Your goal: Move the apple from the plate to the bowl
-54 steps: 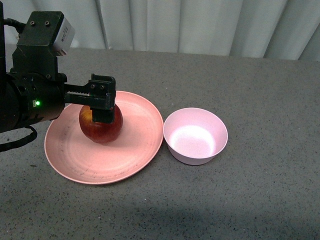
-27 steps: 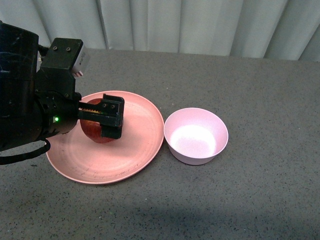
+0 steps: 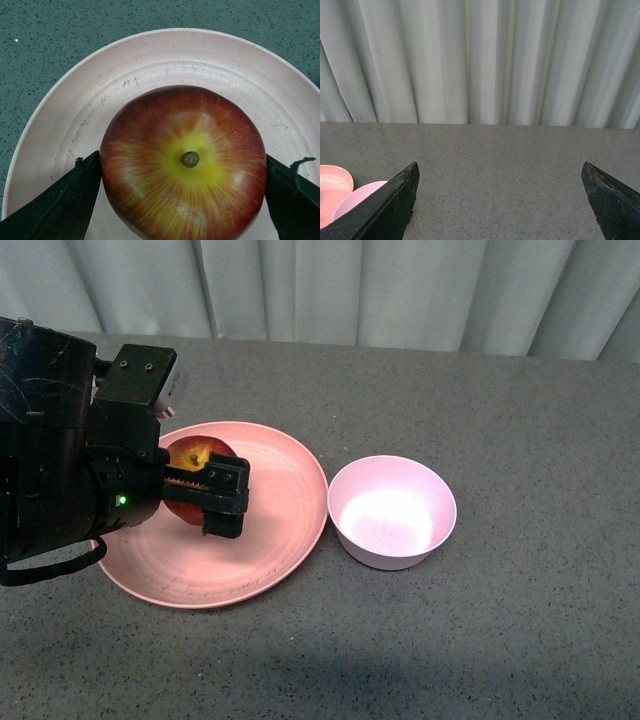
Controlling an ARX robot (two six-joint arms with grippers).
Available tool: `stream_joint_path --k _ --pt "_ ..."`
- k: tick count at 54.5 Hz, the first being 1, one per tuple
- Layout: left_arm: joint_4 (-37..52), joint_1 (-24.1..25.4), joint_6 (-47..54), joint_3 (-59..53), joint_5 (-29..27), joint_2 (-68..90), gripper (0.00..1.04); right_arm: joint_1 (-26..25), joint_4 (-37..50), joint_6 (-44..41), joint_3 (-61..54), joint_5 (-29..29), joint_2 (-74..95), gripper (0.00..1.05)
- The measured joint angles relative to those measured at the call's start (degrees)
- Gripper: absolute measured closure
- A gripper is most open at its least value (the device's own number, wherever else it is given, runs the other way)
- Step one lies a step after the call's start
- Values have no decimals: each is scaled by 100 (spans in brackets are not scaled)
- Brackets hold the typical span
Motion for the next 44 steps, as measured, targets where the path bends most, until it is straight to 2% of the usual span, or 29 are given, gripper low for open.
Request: stream_joint_path --k 4,8,20,44 --pt "26 -2 0 0 11 0 24 0 0 2 0 0 0 9" --pt "24 -17 -7 -4 22 -22 26 0 0 2 0 0 0 9" --pt "-57 -254 -83 -15 48 -407 27 0 0 0 0 0 0 9" --pt "-369 -1351 -409 476 -74 -688 27 0 0 0 0 0 2 9"
